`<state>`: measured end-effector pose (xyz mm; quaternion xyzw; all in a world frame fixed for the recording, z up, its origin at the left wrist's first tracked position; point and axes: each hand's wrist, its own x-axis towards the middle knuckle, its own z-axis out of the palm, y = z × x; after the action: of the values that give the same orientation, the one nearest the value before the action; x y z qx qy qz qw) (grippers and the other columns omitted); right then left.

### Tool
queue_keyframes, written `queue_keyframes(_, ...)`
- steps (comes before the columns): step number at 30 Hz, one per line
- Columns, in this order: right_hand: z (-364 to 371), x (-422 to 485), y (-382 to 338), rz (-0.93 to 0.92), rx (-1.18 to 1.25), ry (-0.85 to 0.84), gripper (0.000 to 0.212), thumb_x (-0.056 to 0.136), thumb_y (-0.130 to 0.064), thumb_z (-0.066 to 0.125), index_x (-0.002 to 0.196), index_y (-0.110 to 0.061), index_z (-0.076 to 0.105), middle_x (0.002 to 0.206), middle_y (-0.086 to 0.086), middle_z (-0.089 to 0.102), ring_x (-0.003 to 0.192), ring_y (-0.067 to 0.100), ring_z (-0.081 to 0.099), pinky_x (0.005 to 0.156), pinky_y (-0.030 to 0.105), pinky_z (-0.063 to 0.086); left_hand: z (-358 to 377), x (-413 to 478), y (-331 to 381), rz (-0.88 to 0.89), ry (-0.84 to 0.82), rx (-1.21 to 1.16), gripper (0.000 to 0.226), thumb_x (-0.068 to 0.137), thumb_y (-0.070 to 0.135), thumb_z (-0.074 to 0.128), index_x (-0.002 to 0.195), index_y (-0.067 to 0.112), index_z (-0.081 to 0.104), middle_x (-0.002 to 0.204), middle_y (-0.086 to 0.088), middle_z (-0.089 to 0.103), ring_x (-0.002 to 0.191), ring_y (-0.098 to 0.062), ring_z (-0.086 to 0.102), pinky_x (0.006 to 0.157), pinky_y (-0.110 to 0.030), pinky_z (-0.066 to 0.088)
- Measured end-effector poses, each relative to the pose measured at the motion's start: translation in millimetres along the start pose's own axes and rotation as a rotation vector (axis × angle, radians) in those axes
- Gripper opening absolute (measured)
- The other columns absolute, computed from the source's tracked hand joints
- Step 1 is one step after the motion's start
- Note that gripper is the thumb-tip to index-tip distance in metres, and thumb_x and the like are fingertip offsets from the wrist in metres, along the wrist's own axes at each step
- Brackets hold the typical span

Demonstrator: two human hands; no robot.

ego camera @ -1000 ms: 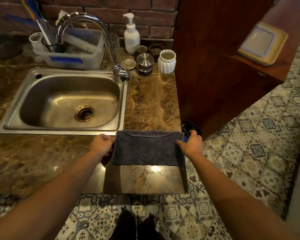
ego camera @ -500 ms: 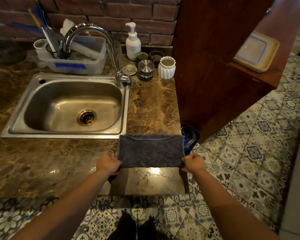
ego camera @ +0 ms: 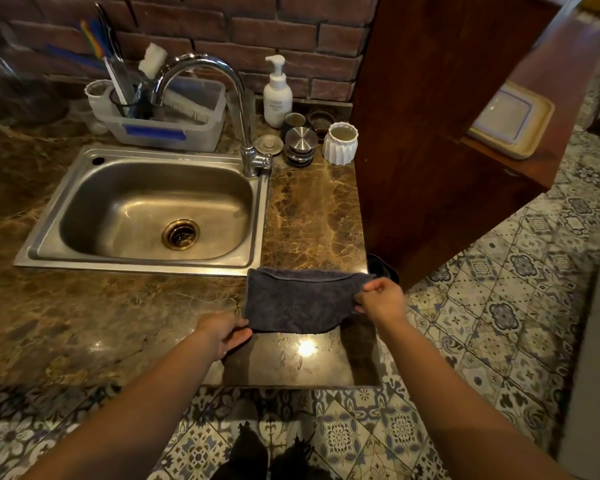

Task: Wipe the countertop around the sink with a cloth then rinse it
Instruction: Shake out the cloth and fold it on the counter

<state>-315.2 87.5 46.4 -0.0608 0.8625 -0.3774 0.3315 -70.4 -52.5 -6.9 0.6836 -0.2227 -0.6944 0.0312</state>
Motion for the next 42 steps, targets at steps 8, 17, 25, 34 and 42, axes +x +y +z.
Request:
queue_keyframes(8,116.0,-92.5,-40.8,-0.669,-0.513,-0.392,0.016,0.09,-0.008,0.061,0.106,-0.013,0.063,0.11,0.013,0.067,0.102,0.028,0.063,0.087,0.034,0.05,-5.6,-6.6,-2.1,0.107,-0.063,-0.032,0.011,0.097,-0.001,0.057,0.091,0.008,0.059,0.072,-0.013,0.065,0.057,-0.021,0.063,0.041,-0.029,0.056)
queue_keyframes(17,106.8,-79.7,21.5,-0.601,-0.767,-0.414,0.031,0.09,-0.015,0.063,0.121,-0.012,0.061,0.122,0.011,0.058,0.112,0.029,0.059,0.093,0.036,0.049,-22.0,-2.6,-0.5,0.127,-0.042,0.051,0.039,0.088,0.034,0.075,0.118,0.013,0.063,0.1,-0.004,0.069,0.081,-0.021,0.068,0.047,-0.028,0.057)
queue_keyframes(25,106.2,-55.6,25.7,-0.635,-0.882,-0.293,0.03,0.095,-0.015,0.059,0.125,-0.013,0.051,0.126,0.011,0.049,0.116,0.033,0.052,0.091,0.042,0.051,2.3,-16.1,20.7,0.141,-0.109,-0.011,0.012,0.094,0.011,0.066,0.105,0.011,0.062,0.092,-0.007,0.065,0.076,-0.015,0.058,0.063,-0.028,0.059)
queue_keyframes(34,87.2,-40.0,38.7,-0.734,-0.714,-0.13,0.021,0.094,-0.001,0.053,0.113,-0.006,0.059,0.115,0.013,0.053,0.1,0.032,0.056,0.077,0.039,0.047,27.8,-28.4,37.1,0.227,-0.38,-0.057,0.019,0.098,0.007,0.051,0.111,0.015,0.062,0.109,-0.01,0.067,0.099,-0.022,0.063,0.079,-0.035,0.054)
queue_keyframes(42,84.4,-41.5,72.8,-0.696,-0.906,-0.302,0.035,0.095,-0.016,0.054,0.129,-0.016,0.058,0.137,0.009,0.039,0.129,0.028,0.035,0.101,0.039,0.047,-15.7,14.3,-14.5,0.254,-0.019,0.25,0.009,0.098,0.012,0.062,0.089,0.013,0.06,0.082,-0.01,0.07,0.059,-0.017,0.071,0.054,-0.027,0.058)
